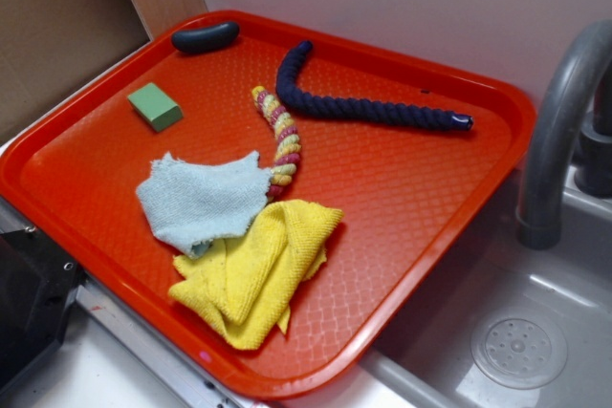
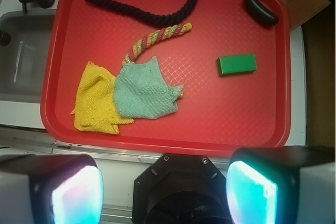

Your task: Grab the green block.

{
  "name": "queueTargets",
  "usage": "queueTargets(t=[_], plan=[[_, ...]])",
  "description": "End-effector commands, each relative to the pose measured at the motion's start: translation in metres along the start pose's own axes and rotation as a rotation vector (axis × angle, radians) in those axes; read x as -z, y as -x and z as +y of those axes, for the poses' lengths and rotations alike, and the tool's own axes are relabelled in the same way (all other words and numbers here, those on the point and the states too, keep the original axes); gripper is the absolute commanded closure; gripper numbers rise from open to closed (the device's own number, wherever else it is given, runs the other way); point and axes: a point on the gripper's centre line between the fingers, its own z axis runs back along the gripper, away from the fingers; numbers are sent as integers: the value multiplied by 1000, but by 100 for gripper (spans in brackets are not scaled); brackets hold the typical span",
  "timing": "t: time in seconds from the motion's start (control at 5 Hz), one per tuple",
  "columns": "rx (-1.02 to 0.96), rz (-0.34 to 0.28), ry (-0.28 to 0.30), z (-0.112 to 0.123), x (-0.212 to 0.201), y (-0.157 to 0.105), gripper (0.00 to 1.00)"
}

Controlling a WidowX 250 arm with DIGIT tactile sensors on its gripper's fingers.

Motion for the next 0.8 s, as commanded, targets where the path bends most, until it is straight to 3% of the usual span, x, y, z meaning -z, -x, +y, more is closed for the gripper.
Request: queueTargets(t=[0.0, 0.2, 0.4, 0.6], plan=[[0, 0, 0, 0, 0, 0, 0], [-255, -2, 22, 7, 15, -18, 0], [-504, -20, 6, -5, 16, -8, 0], [-745, -48, -76, 31, 43, -37, 0]])
